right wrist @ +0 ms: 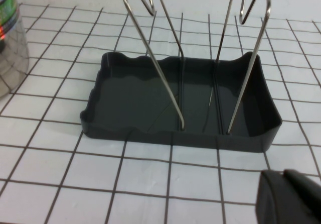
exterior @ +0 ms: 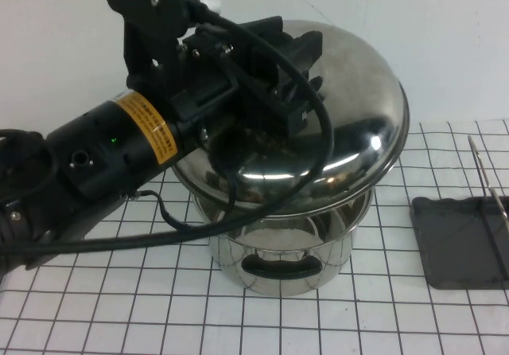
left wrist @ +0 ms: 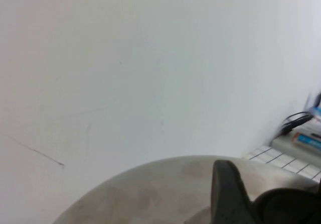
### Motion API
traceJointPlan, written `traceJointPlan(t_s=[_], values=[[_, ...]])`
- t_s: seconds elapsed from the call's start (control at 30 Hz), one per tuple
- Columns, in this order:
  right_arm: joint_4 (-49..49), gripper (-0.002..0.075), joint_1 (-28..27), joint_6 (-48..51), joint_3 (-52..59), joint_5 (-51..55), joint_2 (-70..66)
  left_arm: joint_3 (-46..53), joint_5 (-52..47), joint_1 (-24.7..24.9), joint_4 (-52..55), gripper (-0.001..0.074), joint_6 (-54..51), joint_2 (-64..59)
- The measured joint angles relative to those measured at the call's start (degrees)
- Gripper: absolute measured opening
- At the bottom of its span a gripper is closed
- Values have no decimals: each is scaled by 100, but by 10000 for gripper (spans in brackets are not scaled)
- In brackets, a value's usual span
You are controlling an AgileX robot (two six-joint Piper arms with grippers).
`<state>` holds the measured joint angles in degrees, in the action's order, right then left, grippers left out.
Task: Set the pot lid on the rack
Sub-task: Hand over the pot lid
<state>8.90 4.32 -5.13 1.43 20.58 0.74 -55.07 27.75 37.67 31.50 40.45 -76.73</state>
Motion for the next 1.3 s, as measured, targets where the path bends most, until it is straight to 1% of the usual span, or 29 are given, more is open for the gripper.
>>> traceJointPlan(t_s=[0.17,0.27,0.4,0.57,0.73,0.8,0.83,0.9,0.93,1.0,1.03,1.1,1.3], values=[[0,-3,0,0,0,0,0,0,28,0,605,315,1730,-38],[0,-3,0,0,0,0,0,0,39,0,911,315,2446,-126],[0,-3,0,0,0,0,0,0,176,0,1320,315,2751,-279],[0,-3,0,0,0,0,0,0,684,0,1883,315,2810,-436],[-24,-3,0,-49,0,0,0,0,993,0,2086,315,2823,-538],[-344,-3,0,-286,0,-45,0,0,993,0,2114,315,2833,-593],[-666,-3,0,-588,0,-80,0,0,993,0,2114,315,2833,-617],[-1361,-3,0,-1091,10,-128,0,0,993,0,2114,315,2833,-674],[-2050,-3,0,-1450,11,-189,0,0,993,0,2091,315,2833,-705],[-2852,-3,0,-1840,11,-321,0,0,993,0,2026,315,2833,-770],[-3098,-3,0,-1892,11,-385,0,0,993,0,2002,315,2836,-799],[-3360,-3,0,-1939,11,-455,0,0,993,0,1956,315,2847,-847],[-3412,-3,0,-1717,11,-467,0,0,993,0,1882,315,2869,-953]])
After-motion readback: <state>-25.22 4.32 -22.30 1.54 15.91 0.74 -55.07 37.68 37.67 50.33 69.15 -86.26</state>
